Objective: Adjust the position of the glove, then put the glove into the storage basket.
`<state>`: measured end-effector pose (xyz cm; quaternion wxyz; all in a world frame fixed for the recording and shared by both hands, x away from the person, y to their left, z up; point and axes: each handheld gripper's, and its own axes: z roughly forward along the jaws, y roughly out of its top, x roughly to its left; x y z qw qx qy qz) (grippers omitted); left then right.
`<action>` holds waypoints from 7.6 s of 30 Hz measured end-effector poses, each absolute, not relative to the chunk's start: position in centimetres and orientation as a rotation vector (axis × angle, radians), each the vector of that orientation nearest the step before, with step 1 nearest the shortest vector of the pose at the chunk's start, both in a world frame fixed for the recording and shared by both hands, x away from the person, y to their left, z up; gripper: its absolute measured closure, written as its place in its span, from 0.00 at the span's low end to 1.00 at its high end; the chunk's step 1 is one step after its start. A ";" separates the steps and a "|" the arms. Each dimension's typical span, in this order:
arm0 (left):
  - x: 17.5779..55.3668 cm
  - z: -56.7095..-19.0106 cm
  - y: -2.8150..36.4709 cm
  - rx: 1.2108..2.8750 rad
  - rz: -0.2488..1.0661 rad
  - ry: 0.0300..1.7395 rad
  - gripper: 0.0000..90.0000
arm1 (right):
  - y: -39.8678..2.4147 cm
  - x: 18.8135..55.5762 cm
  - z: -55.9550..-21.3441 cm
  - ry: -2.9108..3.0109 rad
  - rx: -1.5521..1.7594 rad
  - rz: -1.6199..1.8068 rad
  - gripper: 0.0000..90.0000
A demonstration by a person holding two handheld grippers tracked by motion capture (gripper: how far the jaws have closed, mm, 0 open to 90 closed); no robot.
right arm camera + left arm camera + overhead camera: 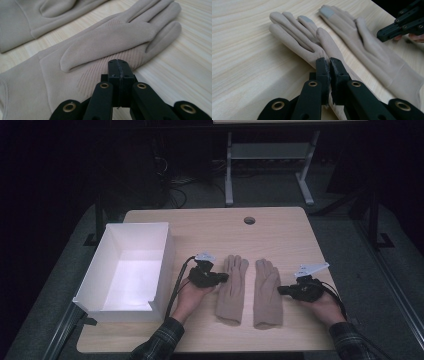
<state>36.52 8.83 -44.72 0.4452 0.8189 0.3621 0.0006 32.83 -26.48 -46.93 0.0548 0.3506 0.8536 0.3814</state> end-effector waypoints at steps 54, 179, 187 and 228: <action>35.0 -44.6 3.5 2.102 -0.068 0.724 0.95 | -17.0 33.2 -47.4 2.666 0.925 1.261 1.00; 34.1 -35.4 8.4 2.219 0.086 0.737 0.77 | -25.0 34.5 -48.2 2.345 1.193 1.030 0.15; 34.5 -32.5 11.2 2.202 0.120 0.771 0.77 | -25.0 34.5 -48.2 2.345 1.193 1.029 0.15; 33.7 -35.1 31.2 1.931 0.367 1.242 0.77 | -25.0 34.5 -48.2 2.346 1.189 1.027 0.15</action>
